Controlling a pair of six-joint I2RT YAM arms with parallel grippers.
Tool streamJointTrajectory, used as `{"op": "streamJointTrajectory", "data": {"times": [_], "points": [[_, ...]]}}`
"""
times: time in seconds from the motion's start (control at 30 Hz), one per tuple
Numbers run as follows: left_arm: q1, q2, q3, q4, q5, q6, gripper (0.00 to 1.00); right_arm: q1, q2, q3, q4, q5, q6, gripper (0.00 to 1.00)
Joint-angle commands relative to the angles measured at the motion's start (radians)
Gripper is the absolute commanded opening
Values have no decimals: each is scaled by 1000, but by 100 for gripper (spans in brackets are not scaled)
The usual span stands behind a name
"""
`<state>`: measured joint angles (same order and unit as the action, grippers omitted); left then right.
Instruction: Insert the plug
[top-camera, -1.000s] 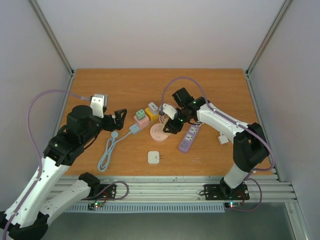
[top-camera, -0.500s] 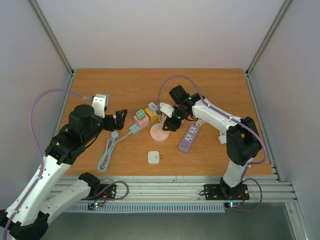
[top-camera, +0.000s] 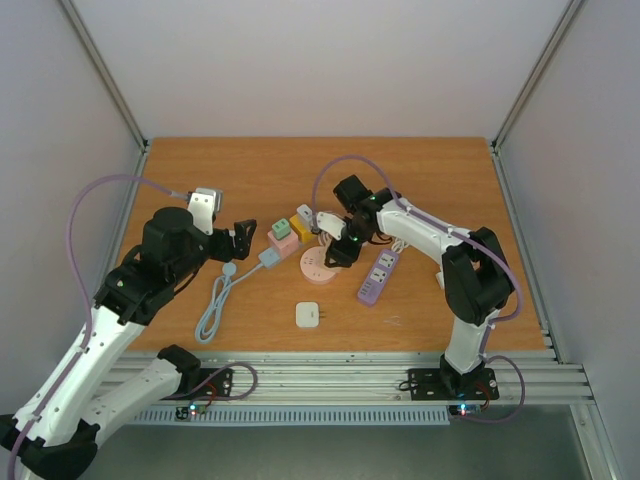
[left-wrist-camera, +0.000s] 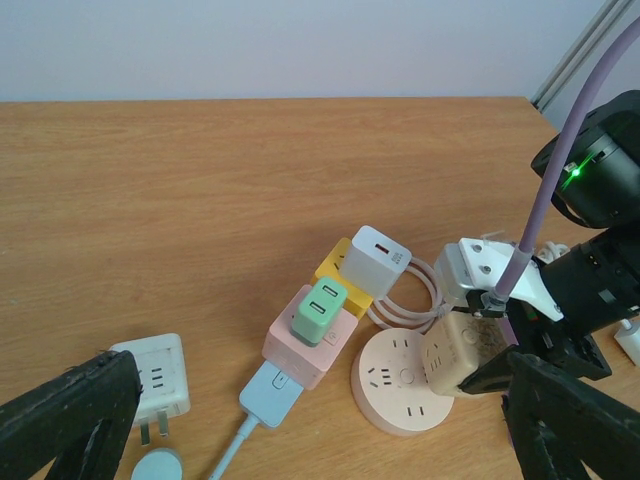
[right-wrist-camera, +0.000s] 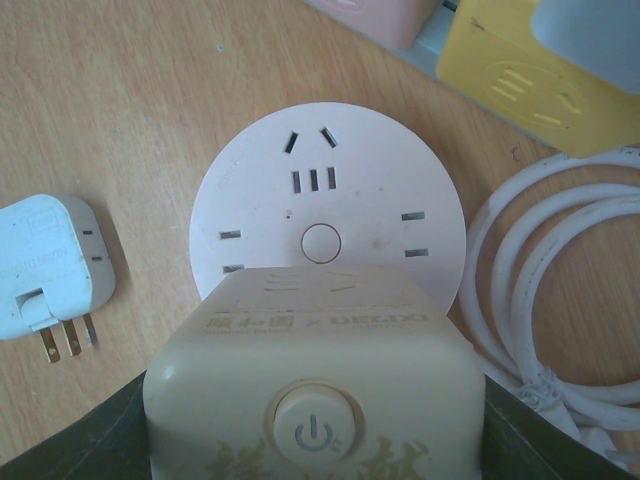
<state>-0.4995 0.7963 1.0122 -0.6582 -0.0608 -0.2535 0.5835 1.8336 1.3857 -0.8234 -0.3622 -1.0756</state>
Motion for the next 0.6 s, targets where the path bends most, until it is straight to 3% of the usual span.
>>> {"op": "streamJointTrajectory", "data": {"times": [0.0,0.57], "points": [[3,-3,0,5,-19,17,100,16,24,23,-3,40,-14,26],[2,-2,-3,4,-24,22,99,16,6,29,-10,108,-19,23]]}}
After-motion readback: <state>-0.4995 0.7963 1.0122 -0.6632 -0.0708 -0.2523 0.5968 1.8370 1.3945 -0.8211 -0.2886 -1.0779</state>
